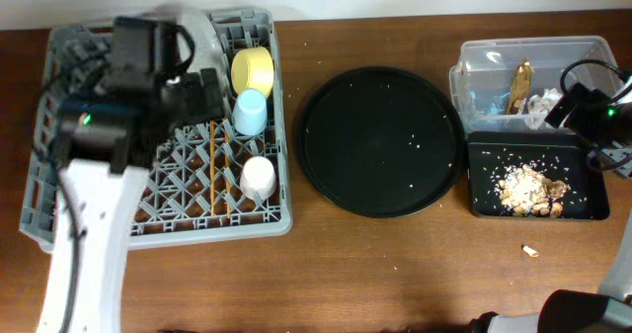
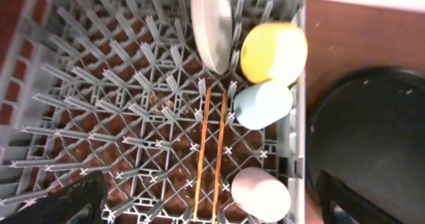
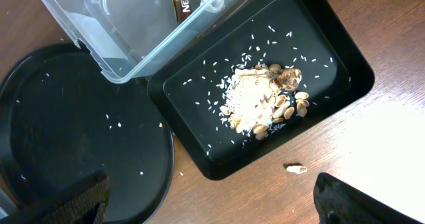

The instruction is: Sort waste into correct bins and load items into the dishwasher rack

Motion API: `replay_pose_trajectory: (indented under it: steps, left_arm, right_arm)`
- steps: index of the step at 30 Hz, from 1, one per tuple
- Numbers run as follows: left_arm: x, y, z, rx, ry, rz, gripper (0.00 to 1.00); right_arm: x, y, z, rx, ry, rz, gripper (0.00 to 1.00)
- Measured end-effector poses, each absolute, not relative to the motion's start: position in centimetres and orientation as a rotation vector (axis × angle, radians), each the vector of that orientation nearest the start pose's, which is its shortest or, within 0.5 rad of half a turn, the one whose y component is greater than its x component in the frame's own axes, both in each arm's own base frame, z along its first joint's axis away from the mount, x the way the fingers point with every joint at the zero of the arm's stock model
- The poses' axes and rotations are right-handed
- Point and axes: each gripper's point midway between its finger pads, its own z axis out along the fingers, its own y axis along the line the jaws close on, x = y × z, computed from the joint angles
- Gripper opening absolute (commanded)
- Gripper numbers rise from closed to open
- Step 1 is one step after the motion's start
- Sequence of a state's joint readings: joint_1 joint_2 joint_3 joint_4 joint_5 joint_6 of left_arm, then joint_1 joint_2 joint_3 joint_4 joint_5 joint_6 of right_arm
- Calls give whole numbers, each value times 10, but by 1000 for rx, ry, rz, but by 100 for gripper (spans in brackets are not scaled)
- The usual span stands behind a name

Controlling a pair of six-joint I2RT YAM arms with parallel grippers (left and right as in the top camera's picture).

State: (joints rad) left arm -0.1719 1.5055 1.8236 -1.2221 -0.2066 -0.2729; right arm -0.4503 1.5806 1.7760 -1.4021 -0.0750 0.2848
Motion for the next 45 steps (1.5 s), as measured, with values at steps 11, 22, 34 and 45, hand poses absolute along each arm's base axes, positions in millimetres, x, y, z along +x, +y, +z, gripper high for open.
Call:
replay_pose_trajectory:
  steps: [11, 22, 34, 45]
  left_arm:
    - [362, -27, 324, -212, 2434, 58, 100]
    - [362, -27, 324, -211, 2436, 58, 100]
    - [361, -28, 322, -210, 2443, 56, 100]
    - [362, -28, 322, -208, 2444, 51, 99]
  right_arm:
    - [312, -130, 256, 950, 2598, 64, 98]
    - [250, -3, 369, 198, 2299, -15, 99]
    - [260, 8, 249, 50, 1546, 70, 98]
    - [246, 12, 165, 30, 1622, 90, 98]
